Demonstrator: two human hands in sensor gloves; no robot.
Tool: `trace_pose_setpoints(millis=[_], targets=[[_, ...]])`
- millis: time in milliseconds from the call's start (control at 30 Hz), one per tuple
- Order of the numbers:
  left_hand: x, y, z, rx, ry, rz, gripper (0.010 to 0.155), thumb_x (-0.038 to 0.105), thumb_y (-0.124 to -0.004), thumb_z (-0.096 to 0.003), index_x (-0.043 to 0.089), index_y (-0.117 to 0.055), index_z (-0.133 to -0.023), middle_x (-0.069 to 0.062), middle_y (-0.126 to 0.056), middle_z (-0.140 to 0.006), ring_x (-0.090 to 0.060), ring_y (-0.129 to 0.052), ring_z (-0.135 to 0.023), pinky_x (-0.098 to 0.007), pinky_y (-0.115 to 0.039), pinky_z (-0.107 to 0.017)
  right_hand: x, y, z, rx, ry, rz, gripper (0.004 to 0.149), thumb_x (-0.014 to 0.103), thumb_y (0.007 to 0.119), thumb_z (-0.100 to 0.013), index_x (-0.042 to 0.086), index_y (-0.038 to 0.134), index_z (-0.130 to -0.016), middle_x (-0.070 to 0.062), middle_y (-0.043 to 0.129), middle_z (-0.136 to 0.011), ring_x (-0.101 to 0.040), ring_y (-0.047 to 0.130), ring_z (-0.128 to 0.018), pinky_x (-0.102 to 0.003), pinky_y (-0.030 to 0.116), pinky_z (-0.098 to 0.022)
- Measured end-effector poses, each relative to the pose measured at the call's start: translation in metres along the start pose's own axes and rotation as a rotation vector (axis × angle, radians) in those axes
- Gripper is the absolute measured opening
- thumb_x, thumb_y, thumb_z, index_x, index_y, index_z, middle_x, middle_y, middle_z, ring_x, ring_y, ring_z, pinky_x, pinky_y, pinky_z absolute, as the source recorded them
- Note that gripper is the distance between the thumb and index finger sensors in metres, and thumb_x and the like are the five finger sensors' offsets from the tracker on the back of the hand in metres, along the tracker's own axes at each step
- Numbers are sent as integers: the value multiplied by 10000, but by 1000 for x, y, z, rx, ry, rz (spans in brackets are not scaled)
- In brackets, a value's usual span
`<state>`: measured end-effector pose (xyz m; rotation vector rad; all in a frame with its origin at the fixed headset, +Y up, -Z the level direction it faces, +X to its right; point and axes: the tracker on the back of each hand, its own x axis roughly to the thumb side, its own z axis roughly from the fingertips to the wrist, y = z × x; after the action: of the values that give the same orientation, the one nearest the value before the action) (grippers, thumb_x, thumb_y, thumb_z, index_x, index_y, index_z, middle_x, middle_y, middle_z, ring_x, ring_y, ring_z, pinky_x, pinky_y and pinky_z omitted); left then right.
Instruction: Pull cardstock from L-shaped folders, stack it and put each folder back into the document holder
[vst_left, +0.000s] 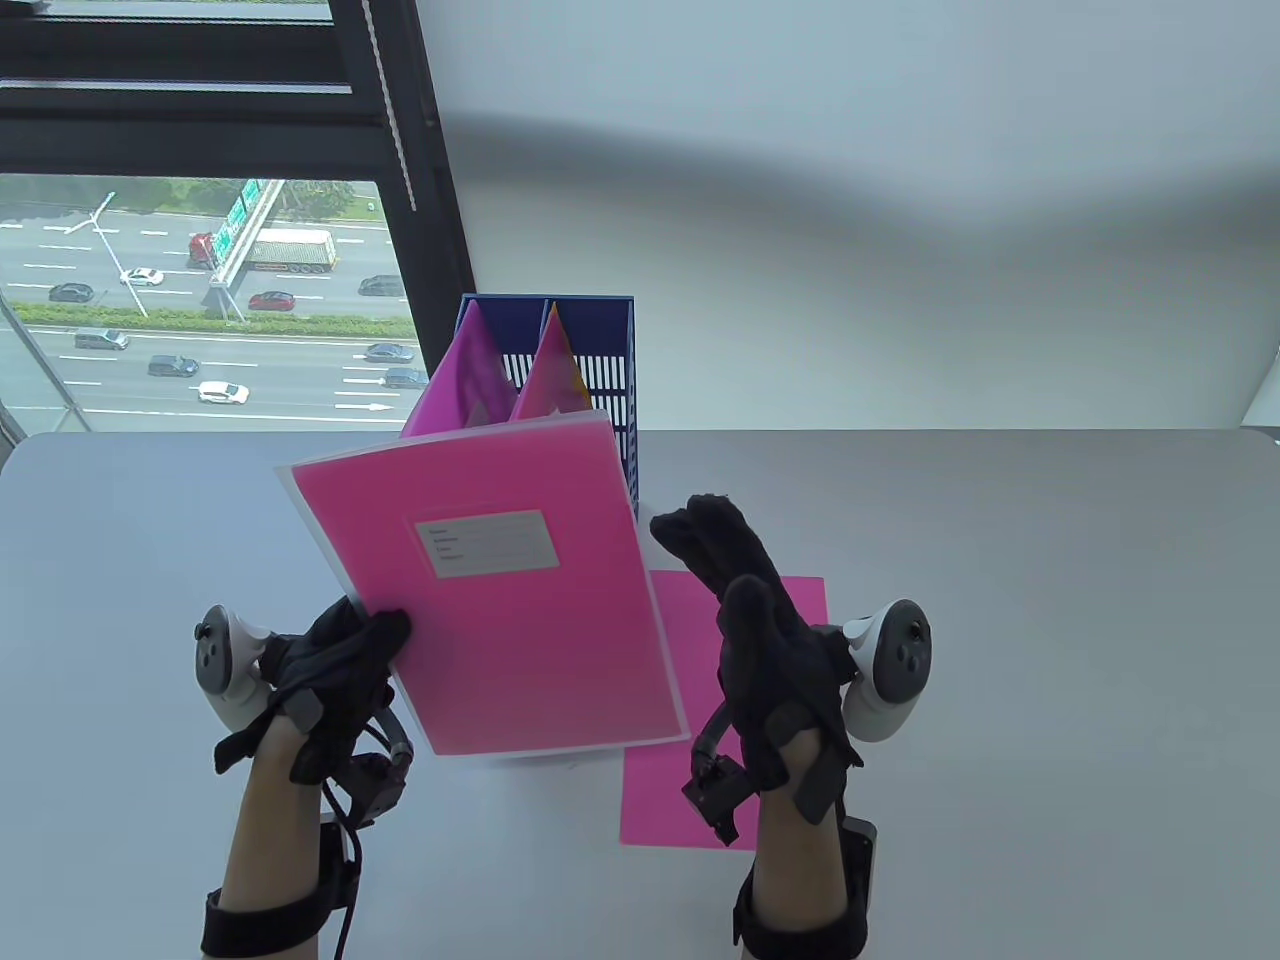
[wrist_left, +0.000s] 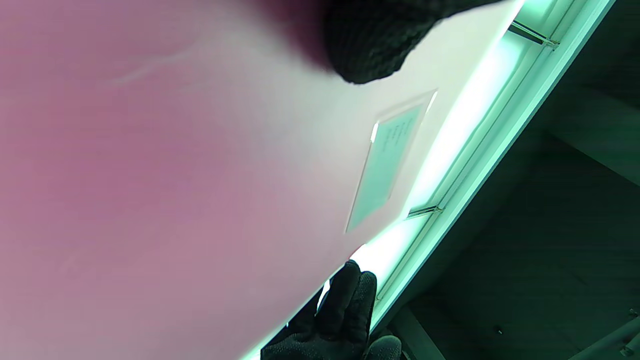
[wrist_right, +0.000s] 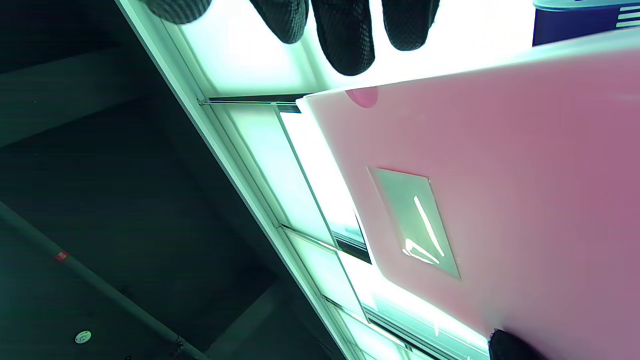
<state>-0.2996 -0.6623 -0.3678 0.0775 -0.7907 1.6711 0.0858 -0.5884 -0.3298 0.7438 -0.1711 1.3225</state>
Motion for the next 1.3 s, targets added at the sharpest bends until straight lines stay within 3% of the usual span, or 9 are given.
trace_pose_setpoints(millis=[367,500,933,1300], targets=[[2,-3,-2,-35,-17,6,432,346,-745,-592,179,-800,-986,-29,-939,-850,-293,-1036,-698,-560,-702,-692,-8,2,-2,-11,42,0,690,695,528,-640,318,427,-1209,-36,523,-1230,-384,508,-1086,-602,327,-820],[1,-2,-1,-35,-16,-12,431,349,-747,-591,185,-802,-986,-28,-940,-852,-292,-1034,-704,-563,-698,-694,-9,4,-3,-1,59,27,666,668,604,-654,286,494,-1188,-46,464,-1243,-407,534,-1066,-607,349,-811],[6,-2,-2,-72,-31,-71,424,363,-757,-583,220,-820,-978,-17,-946,-855,-296,-1027,-717,-573,-675,-705,0,3,-5,-17,103,200,409,512,798,-624,259,825,-945,-24,584,-1156,-303,733,-898,-576,464,-776],[17,-1,-1,-134,-33,-159,418,368,-765,-576,247,-834,-970,-2,-950,-862,-298,-1018,-738,-591,-654,-712,-11,-3,-6,132,240,89,396,514,805,-622,215,911,-859,-46,699,-1083,-299,822,-778,-571,518,-748]])
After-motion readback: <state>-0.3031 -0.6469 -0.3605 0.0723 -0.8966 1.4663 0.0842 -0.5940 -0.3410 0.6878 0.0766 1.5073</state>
